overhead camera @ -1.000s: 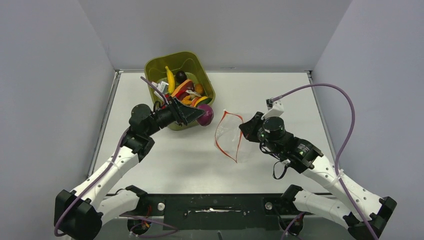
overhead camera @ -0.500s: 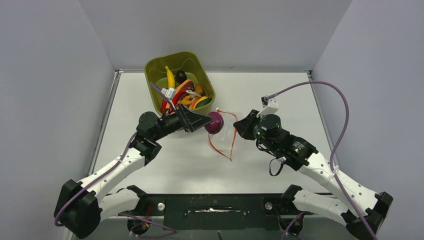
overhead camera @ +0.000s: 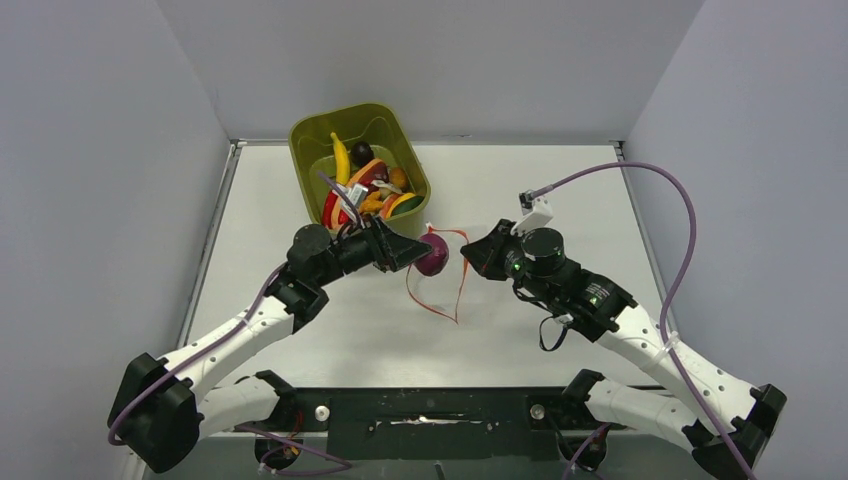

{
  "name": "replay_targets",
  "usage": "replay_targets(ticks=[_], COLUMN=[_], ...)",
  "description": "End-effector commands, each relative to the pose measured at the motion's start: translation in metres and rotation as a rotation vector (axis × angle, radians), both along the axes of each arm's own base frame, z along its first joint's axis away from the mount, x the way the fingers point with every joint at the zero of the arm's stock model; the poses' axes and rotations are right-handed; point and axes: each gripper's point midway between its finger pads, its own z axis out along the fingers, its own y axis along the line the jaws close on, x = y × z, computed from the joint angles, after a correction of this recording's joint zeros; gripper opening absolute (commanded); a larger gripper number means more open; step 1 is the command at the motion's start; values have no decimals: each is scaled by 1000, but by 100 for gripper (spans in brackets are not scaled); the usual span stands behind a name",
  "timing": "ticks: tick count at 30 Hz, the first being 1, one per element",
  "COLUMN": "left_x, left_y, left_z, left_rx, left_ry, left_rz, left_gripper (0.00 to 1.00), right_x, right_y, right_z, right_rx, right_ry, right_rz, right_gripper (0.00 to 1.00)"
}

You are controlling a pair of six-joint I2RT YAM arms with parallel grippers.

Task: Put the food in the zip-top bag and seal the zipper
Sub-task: Place the fake vegetable in the zipper food storage bag.

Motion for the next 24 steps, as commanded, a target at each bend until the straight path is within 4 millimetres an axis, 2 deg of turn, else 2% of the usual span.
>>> replay_targets(ticks=[1, 4, 7, 15, 17, 21, 24], left_x=[8, 12, 9, 18, 19, 14, 7], left_y=[1, 1, -1, 4, 3, -1, -1], left_z=[3, -7, -5, -6, -9, -6, -2], left_rx=[62, 122, 127, 162, 173, 177, 173], left_ry=[-76, -71, -75, -49, -36, -17, -29], left_rz=[49, 60, 36, 91, 88, 51, 20], left_gripper=[25, 26, 27, 30, 35, 55, 60], right_x=[-6, -9, -7, 4, 6, 9, 13], right_y=[19, 27, 29, 23, 25, 23, 14], right_z=[34, 34, 29, 21, 20, 23, 25], right_rx=[121, 144, 132, 121, 123, 117, 103], right_ry=[-79, -80, -73, -67, -63, -72, -100], right_rz=[84, 112, 110, 36, 35, 21, -18], right_gripper=[0, 0, 0, 0, 0, 0, 0])
